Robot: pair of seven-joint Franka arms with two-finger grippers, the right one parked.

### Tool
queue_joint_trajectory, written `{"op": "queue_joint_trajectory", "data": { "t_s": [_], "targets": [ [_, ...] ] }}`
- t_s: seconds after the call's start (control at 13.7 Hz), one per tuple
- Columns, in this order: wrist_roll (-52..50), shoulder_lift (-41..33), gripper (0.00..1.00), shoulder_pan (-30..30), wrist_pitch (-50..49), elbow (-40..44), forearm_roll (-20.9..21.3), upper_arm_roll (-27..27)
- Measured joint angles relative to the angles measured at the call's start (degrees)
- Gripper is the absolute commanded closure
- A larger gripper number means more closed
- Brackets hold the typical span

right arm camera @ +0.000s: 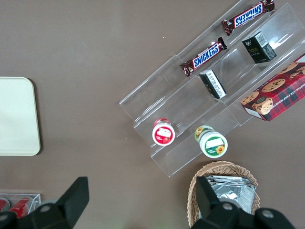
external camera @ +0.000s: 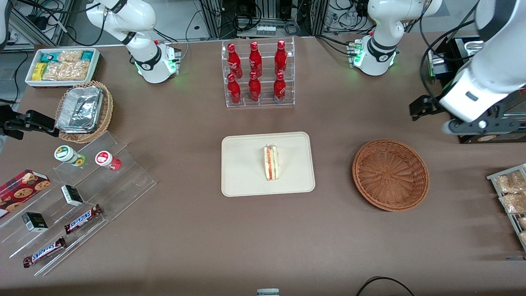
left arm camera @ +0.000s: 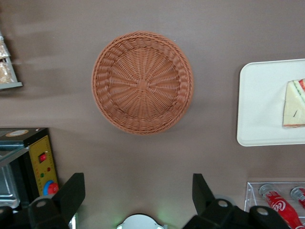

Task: Place sandwich from basket to tray

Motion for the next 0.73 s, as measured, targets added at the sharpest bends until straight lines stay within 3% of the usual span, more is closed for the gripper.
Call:
{"op": "queue_joint_trajectory", "data": {
  "t_s": [0.44,0.73],
  "targets": [
    [3.9,-3.5,0.0,-4.13,-0.01,-2.99,-0.05,7.86],
    [5.24,-3.49,0.0,-4.21,0.01,-3.29,-0.12,9.2]
  ]
}}
